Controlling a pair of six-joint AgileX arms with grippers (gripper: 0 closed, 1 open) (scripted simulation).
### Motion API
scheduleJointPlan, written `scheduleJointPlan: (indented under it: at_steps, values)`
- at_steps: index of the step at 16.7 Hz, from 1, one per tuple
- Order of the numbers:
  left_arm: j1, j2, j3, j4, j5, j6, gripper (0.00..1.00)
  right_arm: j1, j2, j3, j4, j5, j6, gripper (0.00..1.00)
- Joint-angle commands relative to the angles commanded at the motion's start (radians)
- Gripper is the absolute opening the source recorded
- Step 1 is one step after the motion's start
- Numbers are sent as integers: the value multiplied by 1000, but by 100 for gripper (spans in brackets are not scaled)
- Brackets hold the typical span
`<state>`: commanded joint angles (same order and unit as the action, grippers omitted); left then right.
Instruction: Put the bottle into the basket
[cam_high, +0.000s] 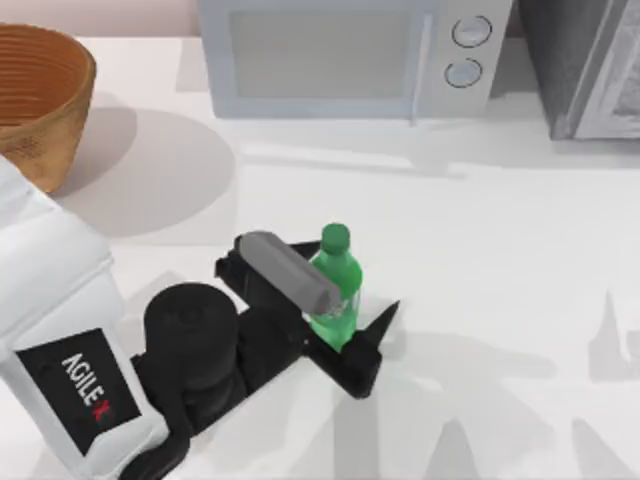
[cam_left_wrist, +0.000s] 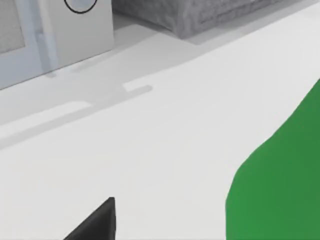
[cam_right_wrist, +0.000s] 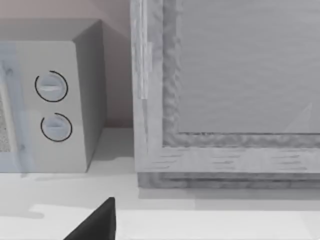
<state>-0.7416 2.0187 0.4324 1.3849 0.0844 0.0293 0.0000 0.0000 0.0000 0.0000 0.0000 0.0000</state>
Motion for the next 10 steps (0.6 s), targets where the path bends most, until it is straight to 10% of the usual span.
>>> scheduleJointPlan:
  at_steps: [10]
  values:
    - [0, 0, 0, 0, 0, 0, 32, 0, 0, 0, 0, 0, 0, 100]
